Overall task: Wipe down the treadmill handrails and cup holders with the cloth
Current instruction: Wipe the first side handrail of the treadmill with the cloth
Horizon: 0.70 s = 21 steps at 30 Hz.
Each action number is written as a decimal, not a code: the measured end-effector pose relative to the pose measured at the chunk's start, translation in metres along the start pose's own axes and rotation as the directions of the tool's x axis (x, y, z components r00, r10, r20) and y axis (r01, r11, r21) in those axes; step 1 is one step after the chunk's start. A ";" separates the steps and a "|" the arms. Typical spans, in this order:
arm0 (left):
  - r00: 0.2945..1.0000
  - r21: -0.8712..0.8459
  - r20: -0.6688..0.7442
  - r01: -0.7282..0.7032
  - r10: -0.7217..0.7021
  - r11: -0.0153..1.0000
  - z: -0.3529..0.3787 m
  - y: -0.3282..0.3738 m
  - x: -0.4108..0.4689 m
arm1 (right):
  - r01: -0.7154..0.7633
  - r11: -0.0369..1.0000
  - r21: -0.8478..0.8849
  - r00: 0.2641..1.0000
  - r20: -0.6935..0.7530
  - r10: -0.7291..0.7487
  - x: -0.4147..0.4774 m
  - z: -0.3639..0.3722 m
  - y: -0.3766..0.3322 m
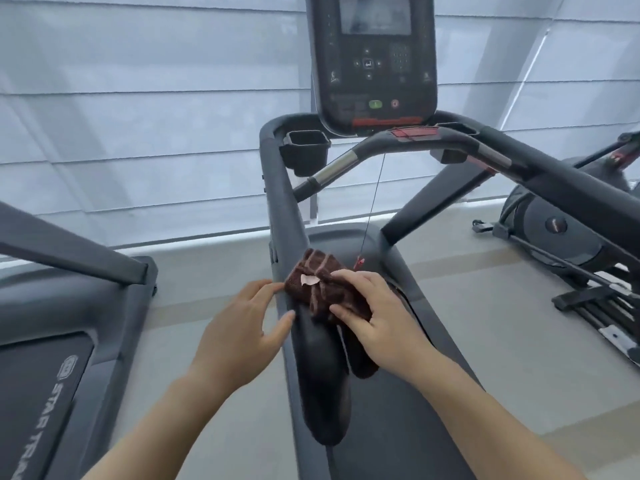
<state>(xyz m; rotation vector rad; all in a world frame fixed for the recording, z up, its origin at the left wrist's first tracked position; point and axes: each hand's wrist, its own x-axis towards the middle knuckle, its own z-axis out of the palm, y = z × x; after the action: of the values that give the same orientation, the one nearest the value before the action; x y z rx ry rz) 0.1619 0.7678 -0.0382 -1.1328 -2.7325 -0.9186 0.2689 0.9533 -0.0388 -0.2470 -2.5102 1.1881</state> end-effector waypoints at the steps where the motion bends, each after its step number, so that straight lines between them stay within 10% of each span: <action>1: 0.999 -0.002 -0.012 0.039 -0.039 0.999 0.003 0.007 0.000 | 0.017 0.998 0.058 1.000 0.015 -0.018 0.002 -0.006 0.004; 11: 0.835 0.105 -0.001 0.548 -0.551 0.830 0.001 0.112 -0.045 | 0.062 0.985 0.164 0.967 0.235 -0.100 0.030 -0.083 -0.028; 21: 0.731 0.115 -0.023 0.680 -0.682 0.724 0.005 0.130 -0.037 | 0.222 0.915 -0.336 0.885 0.463 -0.045 0.056 -0.010 -0.044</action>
<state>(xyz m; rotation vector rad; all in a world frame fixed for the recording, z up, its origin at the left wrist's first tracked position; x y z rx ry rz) 0.2760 0.8195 0.0140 -0.0592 -3.2062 -0.7552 0.2208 0.9490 0.0146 0.1313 -3.0956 0.7503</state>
